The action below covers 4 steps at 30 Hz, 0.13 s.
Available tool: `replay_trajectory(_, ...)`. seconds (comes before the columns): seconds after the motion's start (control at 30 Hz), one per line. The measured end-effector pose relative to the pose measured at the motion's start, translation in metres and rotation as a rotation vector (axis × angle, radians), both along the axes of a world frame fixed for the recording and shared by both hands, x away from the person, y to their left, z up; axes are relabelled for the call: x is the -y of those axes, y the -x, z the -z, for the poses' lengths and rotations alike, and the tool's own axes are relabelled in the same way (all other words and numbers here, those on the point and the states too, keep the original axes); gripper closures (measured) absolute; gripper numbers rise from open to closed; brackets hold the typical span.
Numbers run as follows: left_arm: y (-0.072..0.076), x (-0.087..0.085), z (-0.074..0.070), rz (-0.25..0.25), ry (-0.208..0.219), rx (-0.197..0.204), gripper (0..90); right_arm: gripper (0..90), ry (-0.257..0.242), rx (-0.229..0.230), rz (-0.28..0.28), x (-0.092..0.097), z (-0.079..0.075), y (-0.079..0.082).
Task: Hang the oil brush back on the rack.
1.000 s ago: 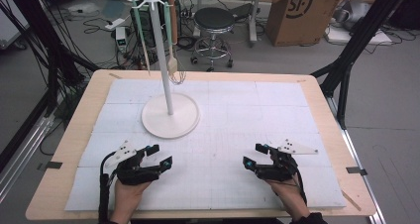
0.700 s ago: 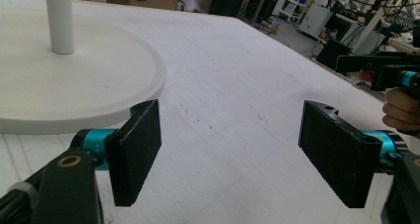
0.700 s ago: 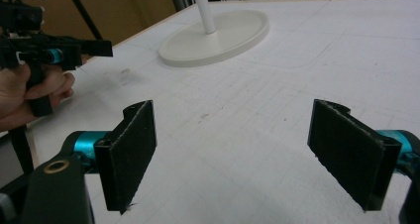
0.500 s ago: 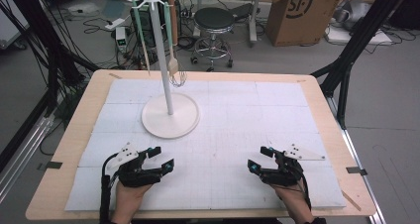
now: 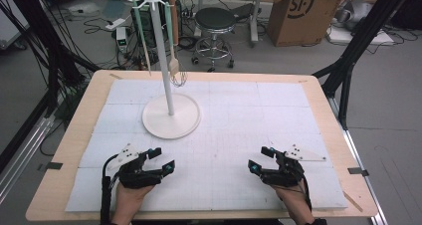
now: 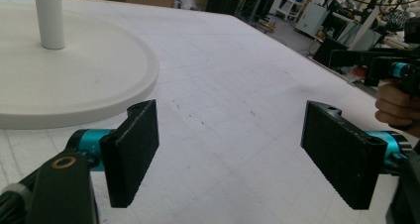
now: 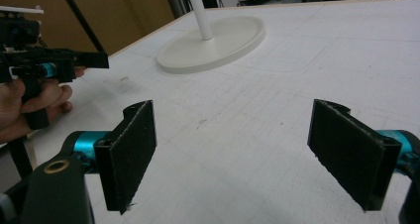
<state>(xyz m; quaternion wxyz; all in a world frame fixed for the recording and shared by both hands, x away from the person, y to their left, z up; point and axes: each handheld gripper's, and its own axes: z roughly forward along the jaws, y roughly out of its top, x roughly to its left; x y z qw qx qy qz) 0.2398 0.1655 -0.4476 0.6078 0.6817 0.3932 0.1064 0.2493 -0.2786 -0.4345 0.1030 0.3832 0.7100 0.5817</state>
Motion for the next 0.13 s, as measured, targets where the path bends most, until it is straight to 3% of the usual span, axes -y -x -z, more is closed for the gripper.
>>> replay_trajectory(0.13,0.0,-0.0002,0.0,0.0,-0.004,0.001,23.0,18.3,-0.004,0.004,0.004,-0.0001,-0.0005,-0.0003)
